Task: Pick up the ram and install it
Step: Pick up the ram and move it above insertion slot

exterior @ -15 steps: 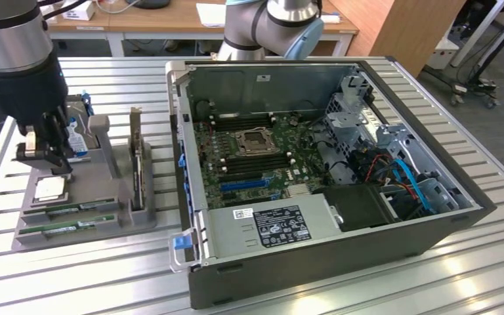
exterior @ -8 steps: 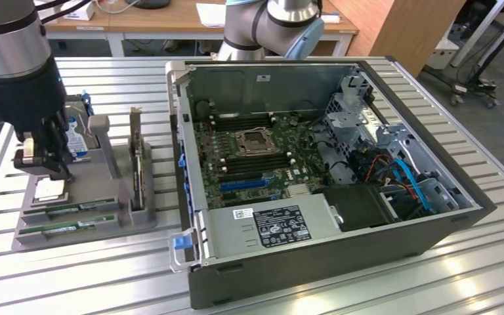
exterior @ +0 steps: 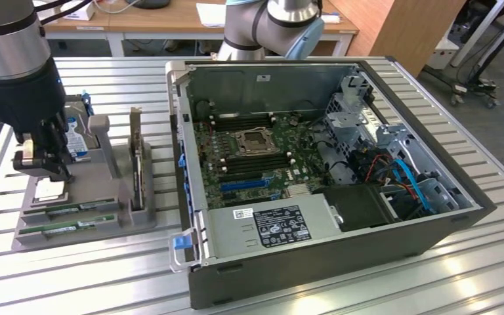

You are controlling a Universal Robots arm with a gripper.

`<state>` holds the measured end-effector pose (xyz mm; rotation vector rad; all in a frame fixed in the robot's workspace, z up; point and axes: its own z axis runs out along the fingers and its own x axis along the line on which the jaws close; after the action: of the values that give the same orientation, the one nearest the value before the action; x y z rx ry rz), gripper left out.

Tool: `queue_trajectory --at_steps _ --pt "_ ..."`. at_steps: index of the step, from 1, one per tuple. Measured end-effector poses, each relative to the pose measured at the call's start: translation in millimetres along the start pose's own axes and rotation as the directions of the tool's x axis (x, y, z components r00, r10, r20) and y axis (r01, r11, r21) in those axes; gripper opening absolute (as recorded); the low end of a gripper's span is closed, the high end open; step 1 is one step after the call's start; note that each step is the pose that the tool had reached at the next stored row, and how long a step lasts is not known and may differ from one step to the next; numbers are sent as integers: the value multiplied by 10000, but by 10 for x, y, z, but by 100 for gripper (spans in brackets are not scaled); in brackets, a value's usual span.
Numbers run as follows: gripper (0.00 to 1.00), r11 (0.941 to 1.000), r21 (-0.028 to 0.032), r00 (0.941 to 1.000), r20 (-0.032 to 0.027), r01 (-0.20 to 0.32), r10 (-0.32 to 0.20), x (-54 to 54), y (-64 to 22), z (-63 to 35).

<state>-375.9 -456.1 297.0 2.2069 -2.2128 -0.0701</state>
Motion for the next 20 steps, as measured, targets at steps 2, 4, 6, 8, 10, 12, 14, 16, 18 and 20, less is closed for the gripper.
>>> queue_trajectory --at_steps 2,4,6,8,10,12,14,16,18,20 --pt "36 10000 0 10000 -1 2 -2 18 0 0" --pt "36 10000 0 10000 -1 1 -1 55 0 -1" --pt "36 10000 0 10000 0 1 -1 90 0 -2" --pt "36 10000 1 10000 0 1 -1 116 -1 -2" --pt "36 10000 0 10000 0 0 0 120 0 -2" --pt "36 10000 0 10000 0 0 0 120 0 0" --pt "36 10000 1 10000 1 0 0 121 -1 13" --pt "36 10000 -1 10000 -1 1 -1 128 -2 28" --pt "36 10000 1 10000 0 1 -1 138 -3 45" --pt "36 10000 0 10000 0 -1 1 141 -2 50"
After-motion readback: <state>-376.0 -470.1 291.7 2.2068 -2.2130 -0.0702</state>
